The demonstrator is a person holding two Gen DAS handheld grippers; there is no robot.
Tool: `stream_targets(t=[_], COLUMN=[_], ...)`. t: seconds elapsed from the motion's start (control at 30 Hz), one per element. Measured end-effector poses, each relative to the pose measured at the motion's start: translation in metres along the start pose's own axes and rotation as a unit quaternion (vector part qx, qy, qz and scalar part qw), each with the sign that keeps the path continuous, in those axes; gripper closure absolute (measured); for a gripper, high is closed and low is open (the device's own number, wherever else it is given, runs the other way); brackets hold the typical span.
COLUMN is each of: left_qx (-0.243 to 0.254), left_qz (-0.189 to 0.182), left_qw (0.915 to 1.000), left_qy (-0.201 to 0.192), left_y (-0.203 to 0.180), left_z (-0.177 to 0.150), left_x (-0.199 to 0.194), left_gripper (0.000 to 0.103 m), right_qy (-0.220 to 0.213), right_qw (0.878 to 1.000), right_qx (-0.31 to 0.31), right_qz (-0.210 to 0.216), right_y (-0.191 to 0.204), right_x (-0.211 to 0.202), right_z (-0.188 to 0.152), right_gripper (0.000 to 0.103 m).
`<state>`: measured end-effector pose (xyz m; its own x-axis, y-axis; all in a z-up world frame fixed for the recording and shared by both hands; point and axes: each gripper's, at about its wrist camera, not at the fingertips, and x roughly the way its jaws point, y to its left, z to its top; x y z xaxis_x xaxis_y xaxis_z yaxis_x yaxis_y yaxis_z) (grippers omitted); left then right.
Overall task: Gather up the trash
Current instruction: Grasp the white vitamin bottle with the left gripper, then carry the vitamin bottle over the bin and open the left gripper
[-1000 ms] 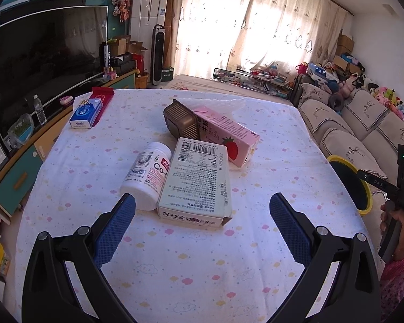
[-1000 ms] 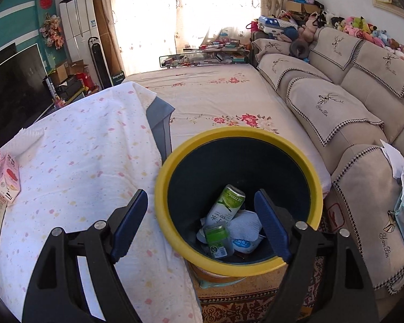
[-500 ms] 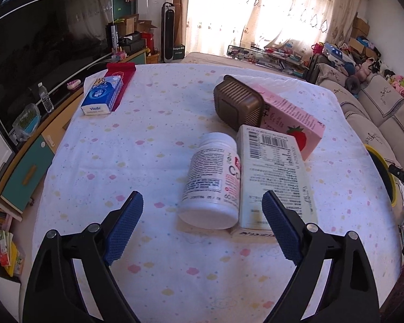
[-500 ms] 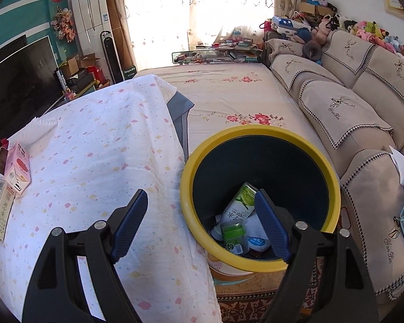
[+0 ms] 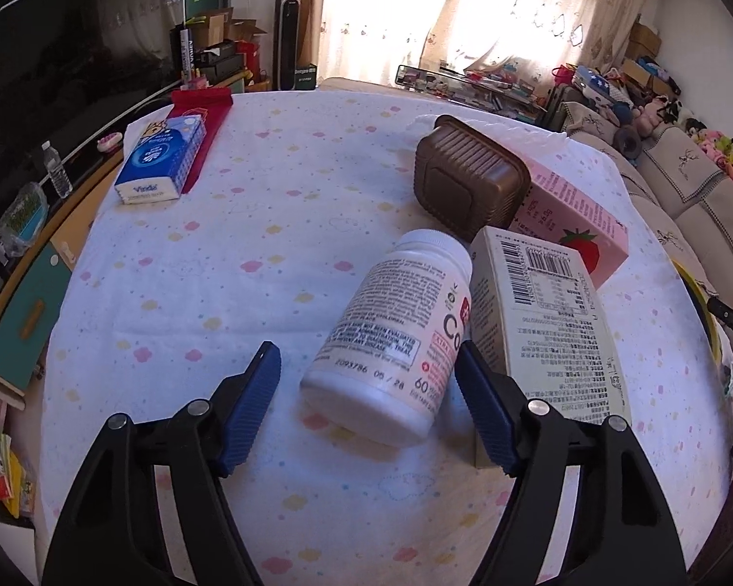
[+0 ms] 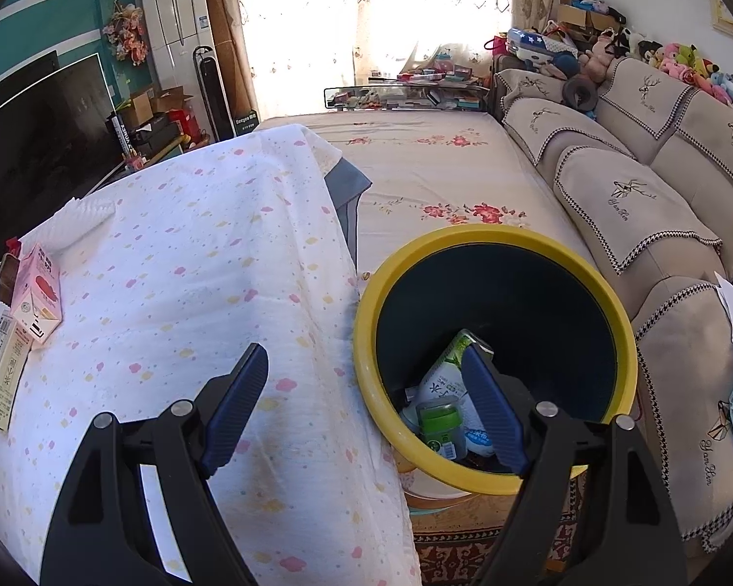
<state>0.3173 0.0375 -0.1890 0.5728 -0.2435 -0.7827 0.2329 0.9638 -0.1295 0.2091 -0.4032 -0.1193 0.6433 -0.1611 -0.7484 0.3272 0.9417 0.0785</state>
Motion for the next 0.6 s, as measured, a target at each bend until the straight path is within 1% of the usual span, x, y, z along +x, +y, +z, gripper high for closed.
stream_targets(t=[0.1,0.13,0.2,0.23,0.27,0.33,0.43,0.6], left_qx=[0.016,0.022,0.032,0.036,0.04,0.049,0.045,0.045], left_qz=[-0.004,-0.004,-0.006,-0.006,-0.002,0.005,0.016,0.028], left_qw=[0.9998,0.9997,0.9994,0.9993,0.9991,0.9986,0.9984,0.9968], left_qy=[-0.006,-0.005,-0.007,-0.01,-0.013,-0.019,-0.03,-0.059], left_y=[-0.003,-0.006,-0.011,-0.013,-0.015,-0.018,-0.018,-0.022], left_z=[0.007,0.008,0.009,0.01,0.01,0.009,0.009,0.007], left_x=[0.004,0.004,0.005,0.005,0.004,0.003,-0.006,-0.04], left_gripper=[0.031,0.034,0.04,0.047,0.051,0.054,0.056,0.056], right_qy=[0.001,0.001,0.001,0.002,0.002,0.003,0.0,-0.005], right_qw=[1.0,1.0,1.0,1.0,1.0,1.0,1.0,1.0], right_qx=[-0.001,-0.001,-0.002,-0.003,-0.004,-0.004,-0.005,-0.005], right_qz=[0.001,0.002,0.002,0.003,0.004,0.005,0.007,0.009], right_y=[0.001,0.001,0.002,0.002,0.002,0.003,0.003,0.002], right_x=[0.0,0.001,0.0,0.0,0.0,0.001,-0.001,-0.006], right_z=[0.0,0.0,0.0,0.0,0.0,0.0,0.0,0.002], right_gripper=[0.026,0.026,0.026,0.026,0.026,0.026,0.026,0.026])
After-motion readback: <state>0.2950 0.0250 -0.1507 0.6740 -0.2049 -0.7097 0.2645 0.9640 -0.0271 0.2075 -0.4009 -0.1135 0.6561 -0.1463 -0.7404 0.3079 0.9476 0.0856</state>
